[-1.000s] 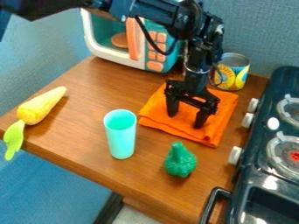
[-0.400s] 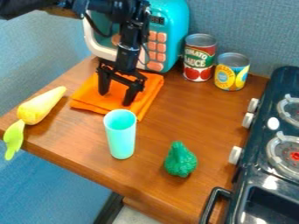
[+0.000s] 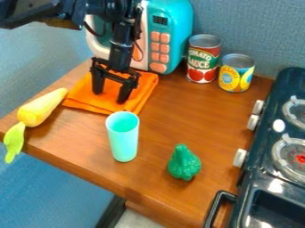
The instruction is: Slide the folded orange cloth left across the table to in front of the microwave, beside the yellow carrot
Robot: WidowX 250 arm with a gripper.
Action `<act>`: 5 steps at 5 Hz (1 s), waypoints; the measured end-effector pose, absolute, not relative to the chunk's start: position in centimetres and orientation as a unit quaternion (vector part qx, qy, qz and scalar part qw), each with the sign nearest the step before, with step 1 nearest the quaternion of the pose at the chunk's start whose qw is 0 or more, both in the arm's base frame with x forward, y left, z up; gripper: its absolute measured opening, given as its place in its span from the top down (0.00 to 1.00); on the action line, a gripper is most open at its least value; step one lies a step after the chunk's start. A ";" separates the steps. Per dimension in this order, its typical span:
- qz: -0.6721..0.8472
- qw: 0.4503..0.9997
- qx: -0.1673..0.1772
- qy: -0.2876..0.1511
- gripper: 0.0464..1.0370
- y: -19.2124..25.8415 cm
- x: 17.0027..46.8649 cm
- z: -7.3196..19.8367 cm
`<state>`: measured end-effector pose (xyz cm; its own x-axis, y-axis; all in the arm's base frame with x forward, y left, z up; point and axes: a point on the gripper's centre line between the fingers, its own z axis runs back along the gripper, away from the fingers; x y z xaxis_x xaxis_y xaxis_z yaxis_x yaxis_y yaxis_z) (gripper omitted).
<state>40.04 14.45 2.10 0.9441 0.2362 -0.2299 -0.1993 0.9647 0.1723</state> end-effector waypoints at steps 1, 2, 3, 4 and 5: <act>0.097 0.987 0.066 0.113 0.03 14.3 39.7 2.5; 0.079 0.992 0.047 0.092 0.03 13.5 38.6 4.1; 0.080 0.993 0.059 0.069 0.03 13.5 37.8 7.3; 0.067 0.993 0.063 0.068 0.03 13.1 36.4 8.4; 0.036 0.997 0.042 0.056 0.03 11.8 34.9 9.8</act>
<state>34.86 11.84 9.76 0.9910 0.0771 -0.1092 -0.0677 0.9938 0.0877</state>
